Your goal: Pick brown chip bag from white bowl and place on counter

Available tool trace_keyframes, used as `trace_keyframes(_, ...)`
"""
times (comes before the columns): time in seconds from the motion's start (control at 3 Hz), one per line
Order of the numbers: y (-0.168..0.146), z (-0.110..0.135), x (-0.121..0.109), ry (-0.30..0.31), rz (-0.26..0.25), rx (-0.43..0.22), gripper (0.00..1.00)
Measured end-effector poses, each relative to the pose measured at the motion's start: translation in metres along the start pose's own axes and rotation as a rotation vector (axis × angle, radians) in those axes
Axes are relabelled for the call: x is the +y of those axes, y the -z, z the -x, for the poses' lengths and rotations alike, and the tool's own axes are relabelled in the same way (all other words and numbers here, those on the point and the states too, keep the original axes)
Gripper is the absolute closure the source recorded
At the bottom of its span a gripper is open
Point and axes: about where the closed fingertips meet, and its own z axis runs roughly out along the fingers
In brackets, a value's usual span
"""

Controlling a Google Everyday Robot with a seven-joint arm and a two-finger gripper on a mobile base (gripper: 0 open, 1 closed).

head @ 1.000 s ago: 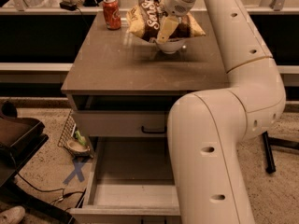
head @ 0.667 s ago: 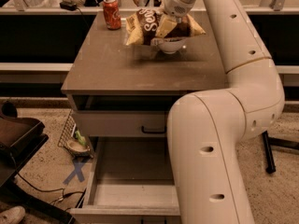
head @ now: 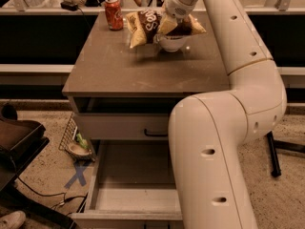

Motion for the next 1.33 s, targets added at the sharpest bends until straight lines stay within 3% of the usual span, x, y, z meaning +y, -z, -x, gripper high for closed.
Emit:
trace_keyframes(0.33, 0.000, 0.001, -0.001, 0.003, -0.002, 0.000, 1.00)
trace_keyframes(1.0, 0.075, 0.027, -0.029, 0.080, -0.139, 0.071, 1.00)
trace_keyframes(1.33, 0.110, 0.039, -0.037, 0.104, -0.194, 0.076, 1.00)
